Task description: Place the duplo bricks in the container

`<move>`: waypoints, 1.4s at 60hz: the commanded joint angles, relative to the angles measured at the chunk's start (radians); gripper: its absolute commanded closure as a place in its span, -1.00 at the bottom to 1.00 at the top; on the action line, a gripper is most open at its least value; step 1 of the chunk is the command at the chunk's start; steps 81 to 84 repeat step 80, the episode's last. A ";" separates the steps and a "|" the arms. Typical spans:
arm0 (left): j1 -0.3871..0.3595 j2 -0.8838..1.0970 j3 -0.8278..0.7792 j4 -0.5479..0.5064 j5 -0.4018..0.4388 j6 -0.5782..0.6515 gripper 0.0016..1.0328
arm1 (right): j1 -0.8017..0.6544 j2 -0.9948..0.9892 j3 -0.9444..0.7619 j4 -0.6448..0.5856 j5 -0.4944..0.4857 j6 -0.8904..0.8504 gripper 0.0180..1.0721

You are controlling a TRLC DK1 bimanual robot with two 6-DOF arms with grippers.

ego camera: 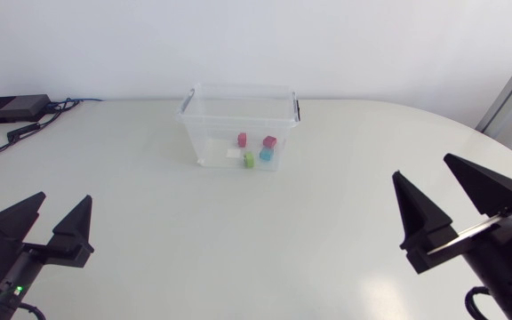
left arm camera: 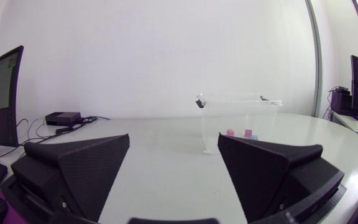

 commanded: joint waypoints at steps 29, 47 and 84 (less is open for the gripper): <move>-0.003 -0.009 -0.017 0.009 -0.003 0.002 -0.93 | -0.135 -0.110 -0.105 -0.099 -0.072 -0.019 -0.93; -0.003 -0.004 -0.017 0.006 -0.022 -0.011 -0.93 | -0.292 -0.111 -0.122 -0.122 -0.117 0.034 -0.93; -0.003 0.002 -0.017 0.001 -0.048 -0.030 -0.93 | -0.520 -0.113 -0.146 -0.156 -0.183 0.110 -0.93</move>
